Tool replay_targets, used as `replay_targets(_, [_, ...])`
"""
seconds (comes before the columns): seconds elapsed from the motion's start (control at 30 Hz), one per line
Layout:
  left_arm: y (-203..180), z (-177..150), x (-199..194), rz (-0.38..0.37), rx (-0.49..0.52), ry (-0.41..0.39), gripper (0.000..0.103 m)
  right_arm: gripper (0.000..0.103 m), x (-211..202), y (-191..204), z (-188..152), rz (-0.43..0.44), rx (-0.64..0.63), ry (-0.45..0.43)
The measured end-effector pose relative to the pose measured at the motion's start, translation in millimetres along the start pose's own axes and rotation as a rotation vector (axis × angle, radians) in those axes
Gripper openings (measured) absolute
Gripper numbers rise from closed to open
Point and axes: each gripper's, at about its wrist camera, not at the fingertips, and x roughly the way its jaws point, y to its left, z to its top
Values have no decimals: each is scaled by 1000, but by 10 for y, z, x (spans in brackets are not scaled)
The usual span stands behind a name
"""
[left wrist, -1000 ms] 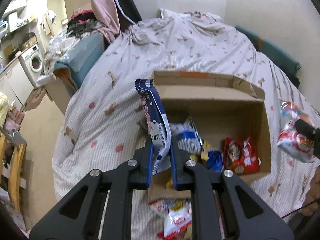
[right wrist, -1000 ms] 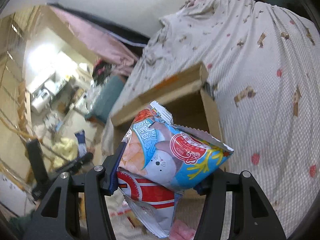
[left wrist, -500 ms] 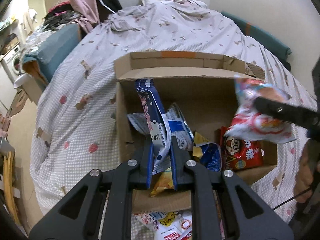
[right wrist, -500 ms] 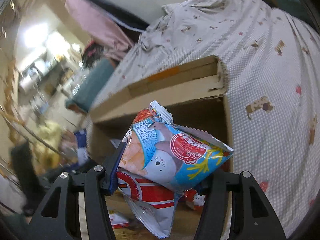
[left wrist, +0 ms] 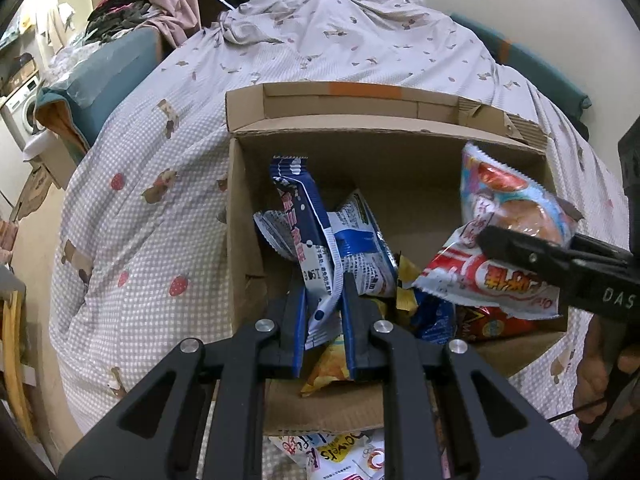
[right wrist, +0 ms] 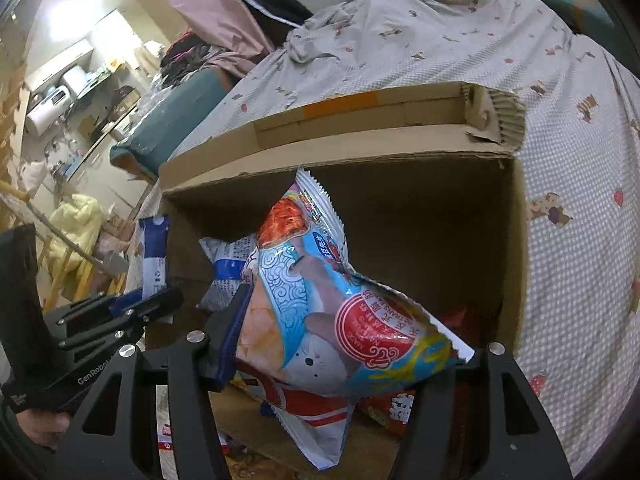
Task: Organize snacks
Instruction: 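Carry both packets over the box and open both grippers to drop them, then withdraw both tools from the box toward the remaining snacks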
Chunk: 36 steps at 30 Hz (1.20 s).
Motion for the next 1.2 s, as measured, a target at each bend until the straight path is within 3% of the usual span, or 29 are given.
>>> replay_targets(0.3, [-66, -2, -84, 13, 38, -36, 14, 64, -126, 129, 28, 19, -42, -67])
replay_targets(0.4, [-61, 2, -89, 21, 37, -36, 14, 84, -205, 135, 44, 25, -39, -99])
replay_targets(0.47, [-57, 7, -96, 26, 31, -36, 15, 90, -277, 147, 49, -1, -55, -131])
replay_targets(0.53, [-55, 10, -112, 21, 30, -39, 20, 90, -339, 144, 59, -25, -62, -164])
replay_targets(0.67, [-74, -9, -172, 34, 39, -65, 43, 90, -354, 66, 87, -11, -33, -166])
replay_targets(0.73, [-78, -13, -194, 34, 38, -71, 58, 90, -346, 43, 92, -9, -27, -159])
replay_targets(0.8, [-56, -18, -213, 32, 15, -73, 81, 90, -349, 39, 92, -6, -26, -158])
replay_targets(1.1, [-36, -43, -324, 43, -22, -104, 85, 91, -389, 105, 42, 1, -68, -140])
replay_targets(1.2, [-41, -62, -400, 44, -27, -123, 85, 95, -420, 107, 18, 8, -63, -131])
